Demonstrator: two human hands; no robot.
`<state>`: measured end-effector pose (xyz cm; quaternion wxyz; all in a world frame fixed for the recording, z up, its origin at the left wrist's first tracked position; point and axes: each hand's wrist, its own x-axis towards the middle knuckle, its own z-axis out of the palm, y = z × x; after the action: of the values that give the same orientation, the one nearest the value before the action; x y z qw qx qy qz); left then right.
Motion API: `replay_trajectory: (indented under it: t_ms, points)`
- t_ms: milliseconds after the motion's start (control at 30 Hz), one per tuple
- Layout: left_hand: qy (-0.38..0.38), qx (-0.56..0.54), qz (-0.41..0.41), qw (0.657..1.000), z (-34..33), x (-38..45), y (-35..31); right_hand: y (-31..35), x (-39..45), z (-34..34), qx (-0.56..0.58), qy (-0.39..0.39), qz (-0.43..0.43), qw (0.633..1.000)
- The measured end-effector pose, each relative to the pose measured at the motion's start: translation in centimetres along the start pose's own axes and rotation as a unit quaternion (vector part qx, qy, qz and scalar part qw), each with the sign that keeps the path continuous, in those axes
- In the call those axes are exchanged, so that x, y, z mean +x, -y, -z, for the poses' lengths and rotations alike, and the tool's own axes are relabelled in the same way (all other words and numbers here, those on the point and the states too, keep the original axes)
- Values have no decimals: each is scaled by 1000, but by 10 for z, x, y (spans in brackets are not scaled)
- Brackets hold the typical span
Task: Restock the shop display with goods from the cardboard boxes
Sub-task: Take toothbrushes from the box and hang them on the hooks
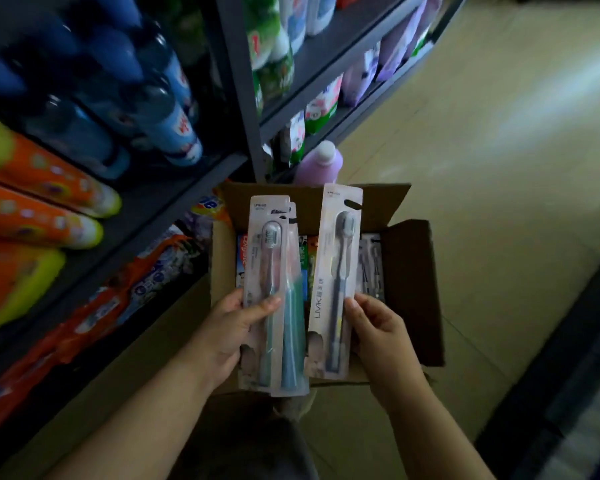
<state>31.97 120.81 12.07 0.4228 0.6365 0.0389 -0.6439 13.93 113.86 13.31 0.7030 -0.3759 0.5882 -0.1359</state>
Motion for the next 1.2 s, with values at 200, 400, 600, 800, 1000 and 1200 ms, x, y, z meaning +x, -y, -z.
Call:
replay_trajectory:
  t_ms: [200,400,600,800,1000,1200]
  points:
    - [66,5,-15,998,19,-81,-41,37,-72,-28,5,18,1,1000]
    - [85,-9,-14,996,30,-102,-38,26,-92,-55,32,7,-2,999]
    - [50,-2,-19,999,31,-79,-10,-8,-73,-59,19,0,-19,1000]
    - [-52,29,-9,998,23,-28,26,-59,-25,-39,30,10,-101,994]
    - [-100,64,5,993,16,44,55,-120,80,16,-67,-116,-166,977]
    - [-108,87,27,990,21,125,96,-179,186,48,-188,-132,-245,942]
